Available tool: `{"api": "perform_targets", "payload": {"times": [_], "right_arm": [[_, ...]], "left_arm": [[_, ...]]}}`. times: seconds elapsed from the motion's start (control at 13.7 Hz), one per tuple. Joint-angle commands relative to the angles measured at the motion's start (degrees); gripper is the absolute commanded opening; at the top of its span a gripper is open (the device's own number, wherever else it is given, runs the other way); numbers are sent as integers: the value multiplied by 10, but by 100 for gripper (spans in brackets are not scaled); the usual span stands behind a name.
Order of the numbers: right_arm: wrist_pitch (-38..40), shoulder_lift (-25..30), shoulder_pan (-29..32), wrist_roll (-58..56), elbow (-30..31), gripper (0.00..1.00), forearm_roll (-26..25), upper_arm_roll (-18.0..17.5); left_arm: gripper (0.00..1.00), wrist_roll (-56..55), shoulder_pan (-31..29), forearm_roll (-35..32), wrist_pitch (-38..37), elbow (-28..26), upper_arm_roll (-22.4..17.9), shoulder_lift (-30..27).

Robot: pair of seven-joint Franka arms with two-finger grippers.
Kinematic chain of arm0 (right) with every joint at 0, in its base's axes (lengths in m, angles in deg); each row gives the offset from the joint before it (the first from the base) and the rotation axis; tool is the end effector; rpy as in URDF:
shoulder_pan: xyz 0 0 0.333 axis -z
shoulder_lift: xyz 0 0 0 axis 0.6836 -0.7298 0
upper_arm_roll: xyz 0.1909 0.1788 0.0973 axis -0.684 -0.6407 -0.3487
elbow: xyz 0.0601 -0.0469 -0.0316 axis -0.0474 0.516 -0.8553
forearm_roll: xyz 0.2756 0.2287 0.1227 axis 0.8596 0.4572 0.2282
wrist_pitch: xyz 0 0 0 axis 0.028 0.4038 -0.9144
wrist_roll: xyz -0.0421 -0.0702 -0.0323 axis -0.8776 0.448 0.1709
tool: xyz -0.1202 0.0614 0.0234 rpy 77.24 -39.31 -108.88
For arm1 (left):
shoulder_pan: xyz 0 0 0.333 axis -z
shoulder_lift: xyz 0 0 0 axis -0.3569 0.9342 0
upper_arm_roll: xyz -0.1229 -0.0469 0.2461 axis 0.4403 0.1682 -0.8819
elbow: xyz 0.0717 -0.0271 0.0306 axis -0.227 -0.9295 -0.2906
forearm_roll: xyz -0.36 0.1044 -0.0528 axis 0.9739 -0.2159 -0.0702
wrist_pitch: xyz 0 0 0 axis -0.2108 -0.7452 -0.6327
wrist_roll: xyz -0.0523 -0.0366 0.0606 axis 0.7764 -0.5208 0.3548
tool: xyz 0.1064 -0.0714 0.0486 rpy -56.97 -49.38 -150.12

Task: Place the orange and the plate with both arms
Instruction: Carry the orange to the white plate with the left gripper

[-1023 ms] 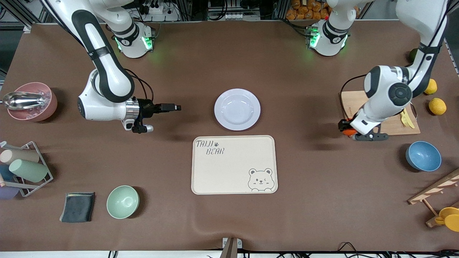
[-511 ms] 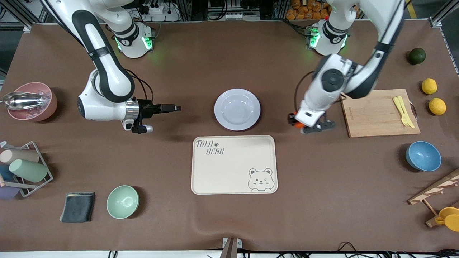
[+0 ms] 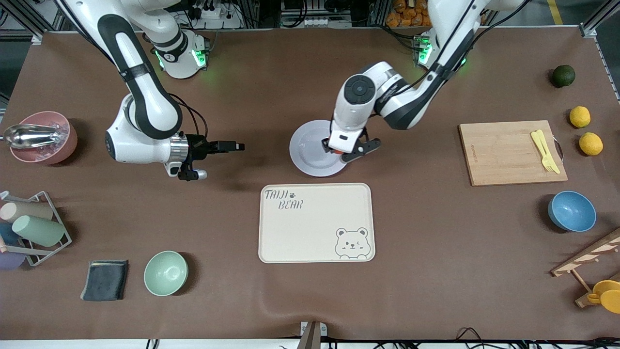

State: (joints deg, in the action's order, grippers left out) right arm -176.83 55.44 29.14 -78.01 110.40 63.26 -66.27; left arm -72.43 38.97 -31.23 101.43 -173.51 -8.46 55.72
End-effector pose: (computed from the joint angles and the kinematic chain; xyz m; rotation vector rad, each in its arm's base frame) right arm 0.4674 0.1882 0.2110 -2.3586 0.1318 0.4463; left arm 0.4074 -0.4355 0.2137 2.9926 0.7531 -0.1695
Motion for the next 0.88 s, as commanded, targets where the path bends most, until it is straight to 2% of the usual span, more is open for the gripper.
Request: {"api": "perform_targets", "payload": {"times": [0.0, 0.15, 0.29, 0.37, 0.44, 0.58, 0.8], "right_arm": [[-7, 3, -5, -8, 6, 100, 11, 1], [-7, 2, -5, -8, 6, 100, 11, 1], [-10, 3, -10, -8, 6, 100, 11, 1], [-10, 3, -12, -8, 7, 100, 11, 1], [-10, 3, -14, -8, 7, 100, 11, 1], [-14, 3, -38, -8, 7, 100, 14, 1], [-61, -6, -96, -8, 14, 100, 78, 1]], "left_arm": [[14, -46, 33, -9, -13, 70, -13, 78], [14, -65, 71, -17, -13, 90, -39, 104], [26, -88, 108, -18, -12, 102, -68, 119], [45, -94, 118, -19, -11, 107, -76, 125], [98, -95, 121, -21, -11, 108, -82, 127], [100, -97, 117, -37, -11, 110, -86, 119], [100, -132, 88, -27, -11, 117, -85, 79]]}}
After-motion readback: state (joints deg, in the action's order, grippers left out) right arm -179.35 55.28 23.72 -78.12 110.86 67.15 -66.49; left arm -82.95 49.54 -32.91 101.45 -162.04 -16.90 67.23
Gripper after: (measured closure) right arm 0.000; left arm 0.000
